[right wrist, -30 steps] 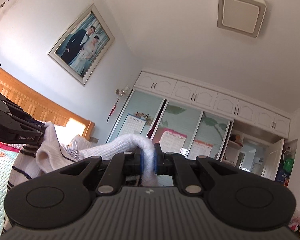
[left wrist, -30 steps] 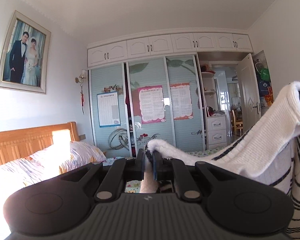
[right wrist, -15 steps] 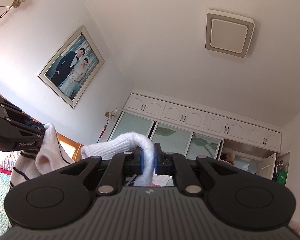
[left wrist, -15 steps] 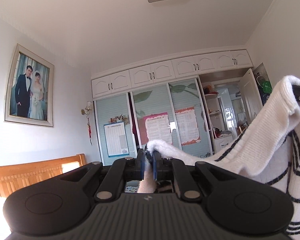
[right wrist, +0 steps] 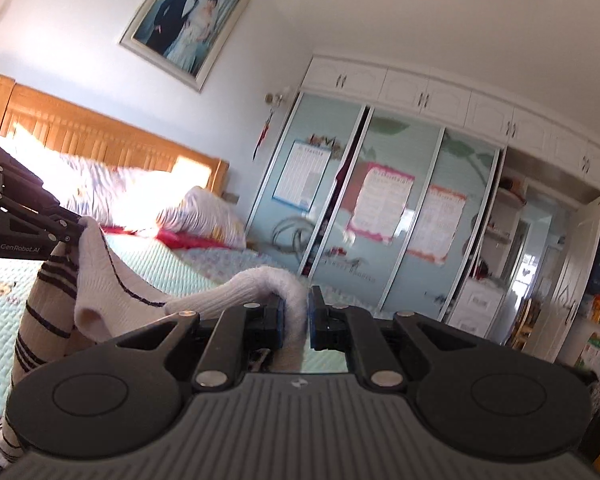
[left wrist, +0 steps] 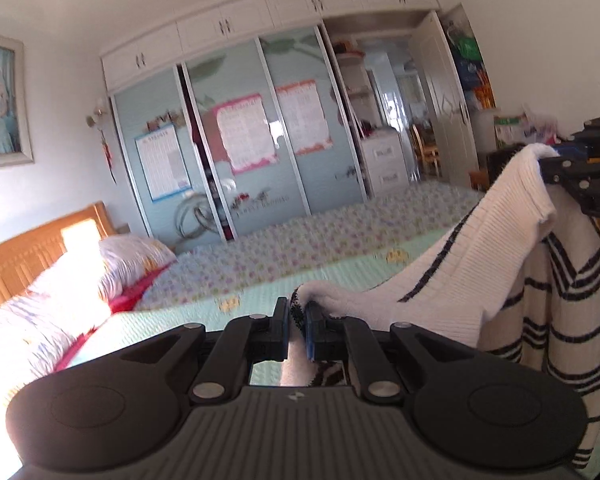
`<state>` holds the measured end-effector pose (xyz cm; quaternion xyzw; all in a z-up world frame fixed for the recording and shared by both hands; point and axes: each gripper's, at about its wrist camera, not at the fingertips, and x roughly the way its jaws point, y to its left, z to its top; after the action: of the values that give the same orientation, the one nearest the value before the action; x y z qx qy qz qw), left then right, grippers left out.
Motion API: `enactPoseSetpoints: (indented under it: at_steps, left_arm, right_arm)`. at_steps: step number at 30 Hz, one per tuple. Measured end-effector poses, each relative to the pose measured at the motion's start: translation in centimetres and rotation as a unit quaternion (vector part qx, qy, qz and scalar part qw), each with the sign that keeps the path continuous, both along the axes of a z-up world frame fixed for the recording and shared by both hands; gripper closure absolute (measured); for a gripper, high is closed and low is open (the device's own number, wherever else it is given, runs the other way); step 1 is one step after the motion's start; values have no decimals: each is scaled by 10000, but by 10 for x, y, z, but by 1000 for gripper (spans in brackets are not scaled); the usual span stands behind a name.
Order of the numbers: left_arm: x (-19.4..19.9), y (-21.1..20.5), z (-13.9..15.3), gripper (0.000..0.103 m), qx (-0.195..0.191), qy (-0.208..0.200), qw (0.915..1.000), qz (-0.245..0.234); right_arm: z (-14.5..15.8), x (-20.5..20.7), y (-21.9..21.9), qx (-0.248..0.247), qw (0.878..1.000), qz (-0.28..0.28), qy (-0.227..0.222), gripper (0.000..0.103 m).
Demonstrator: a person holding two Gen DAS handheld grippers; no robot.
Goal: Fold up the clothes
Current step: 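Lower the hanging sweater onto the quilt with both grippers and release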
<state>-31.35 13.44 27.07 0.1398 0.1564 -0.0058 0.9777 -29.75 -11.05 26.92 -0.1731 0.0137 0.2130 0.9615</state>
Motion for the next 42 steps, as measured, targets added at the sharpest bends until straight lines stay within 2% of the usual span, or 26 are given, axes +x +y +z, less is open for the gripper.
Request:
enactPoseSetpoints:
  at_steps: [1, 3, 5, 7, 8, 10, 11, 12, 14, 16, 18, 20, 21, 22, 24, 25, 27, 30, 34, 35, 37, 42]
  left_arm:
    - [13, 2, -9, 95, -35, 175, 9998, 35]
    - [45, 4, -17, 95, -18, 280, 9995, 146]
    - [82, 4, -12, 95, 14, 139, 9993, 332]
    - [125, 0, -1, 95, 1, -206, 9975, 681]
    - [146, -1, 3, 94, 19, -362, 9957, 854]
    - [185, -5, -2, 89, 206, -485, 9917, 1171]
    - [206, -4, -12, 72, 273, -209, 9916, 1246]
    - [217, 4, -25, 58, 230, 140, 9912, 1299]
    - [236, 22, -53, 57, 89, 824, 9869, 1385]
    - [230, 51, -86, 53, -408, 1407, 9797, 1365]
    - [216, 79, -119, 49, -910, 1925, 9659, 1474]
    - [194, 104, -146, 49, -1486, 2374, 9461, 1627]
    - [179, 114, -155, 49, -1835, 2462, 9380, 1610]
    - [164, 122, -164, 49, -2159, 2522, 9299, 1582]
    - [136, 129, -174, 47, -2669, 2501, 9191, 1463]
    - [124, 131, -178, 46, -2874, 2489, 9142, 1403]
    - [114, 128, -183, 42, -2985, 2470, 9128, 1295]
    - [113, 127, -194, 38, -3012, 2501, 9101, 1360]
    - [127, 129, -204, 38, -3105, 2682, 9010, 1412]
    - [132, 129, -204, 38, -3104, 2706, 9008, 1378]
    - [146, 126, -202, 38, -3003, 2696, 9062, 1260]
    - [202, 119, -201, 35, -2652, 2639, 9222, 980]
  right_arm:
    - [-8, 13, 1, 15, 9998, -21, 177, 93]
    - [-17, 45, 4, 93, 9992, -126, 373, 93]
    - [-15, 84, 7, 161, 9986, -388, 319, 93]
    - [-8, 124, 10, 325, 9966, -735, 158, 92]
    - [-12, 144, 13, 307, 9948, -948, 198, 88]
    - [-20, 184, 18, 260, 9897, -1376, 290, 43]
    - [-28, 198, 14, 355, 9879, -1350, 682, 37]
    - [-37, 212, 10, 454, 9843, -1310, 1088, 37]
    - [-60, 212, -5, 802, 9765, -1103, 1670, 37]
    - [-84, 205, -19, 1083, 9667, -953, 2116, 37]
    - [-114, 189, -31, 1323, 9533, -958, 2539, 36]
    - [-142, 178, -37, 1582, 9335, -962, 3071, 36]
    - [-157, 172, -40, 1710, 9221, -963, 3334, 36]
    - [-171, 167, -43, 1836, 9099, -962, 3594, 36]
    - [-200, 156, -49, 2082, 8827, -958, 4102, 35]
    - [-214, 154, -54, 2456, 8601, -947, 4369, 34]
    - [-235, 155, -59, 3136, 8201, -834, 4714, 30]
    - [-253, 164, -54, 3512, 7881, -889, 4976, 26]
    - [-274, 183, -36, 3937, 7420, -549, 5399, 26]
    - [-277, 187, -31, 3928, 7398, -564, 5433, 26]
    - [-277, 196, -24, 3913, 7485, -548, 5325, 26]
    - [-281, 234, -19, 4084, 7470, -475, 5225, 25]
